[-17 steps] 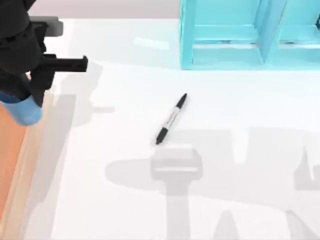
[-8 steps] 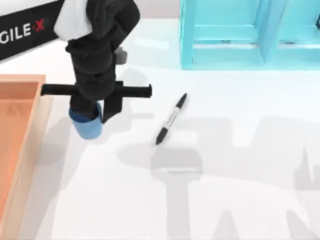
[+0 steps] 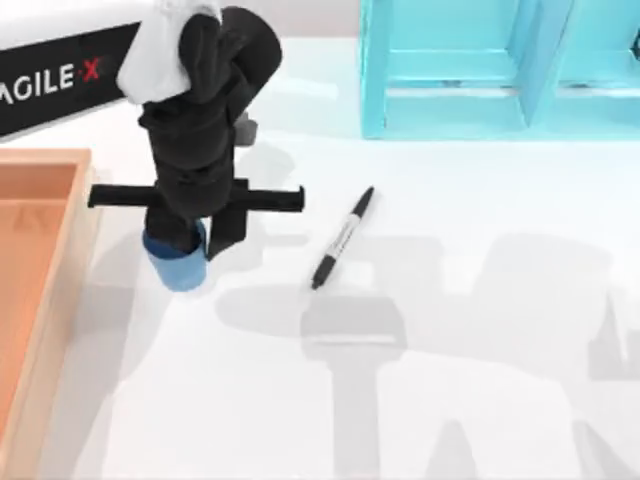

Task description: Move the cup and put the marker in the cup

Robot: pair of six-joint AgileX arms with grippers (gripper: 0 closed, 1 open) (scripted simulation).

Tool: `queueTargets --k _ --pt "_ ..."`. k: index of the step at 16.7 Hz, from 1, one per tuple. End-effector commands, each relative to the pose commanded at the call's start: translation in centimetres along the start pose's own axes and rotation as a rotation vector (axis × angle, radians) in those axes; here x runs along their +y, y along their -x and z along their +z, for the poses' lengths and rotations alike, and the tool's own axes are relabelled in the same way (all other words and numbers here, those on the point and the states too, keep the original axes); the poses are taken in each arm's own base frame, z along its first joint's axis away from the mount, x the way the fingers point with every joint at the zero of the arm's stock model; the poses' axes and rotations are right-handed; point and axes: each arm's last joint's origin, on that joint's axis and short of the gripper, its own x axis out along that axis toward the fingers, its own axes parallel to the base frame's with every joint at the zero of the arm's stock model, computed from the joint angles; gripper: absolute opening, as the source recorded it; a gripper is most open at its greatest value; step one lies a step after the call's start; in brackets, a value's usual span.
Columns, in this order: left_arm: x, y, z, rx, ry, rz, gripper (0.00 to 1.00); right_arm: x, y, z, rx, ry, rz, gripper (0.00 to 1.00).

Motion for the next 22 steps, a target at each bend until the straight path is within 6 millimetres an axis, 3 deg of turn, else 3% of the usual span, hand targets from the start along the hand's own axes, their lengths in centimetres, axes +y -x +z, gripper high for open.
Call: queueTargets --k 4,7,20,22 --pt "0.2 -2.6 -0.1 -0.003 -0.001 0.0 0.0 0.0 0.0 0.0 0.0 0.0 0.0 1.0" --pt "0.2 -2.6 -0.1 -0.002 -0.001 0.001 0.0 0.0 0.0 0.0 0.0 0.0 0.0 1.0" --pt "0.2 -2.6 -0.1 -0.002 -0.001 0.001 0.98 0.0 0.0 0.0 0.0 0.0 0.0 1.0" --pt "0.2 -2.6 -0.1 -0.002 -0.001 0.001 1.0 0.0 0.0 0.0 0.0 0.0 0.0 1.0"
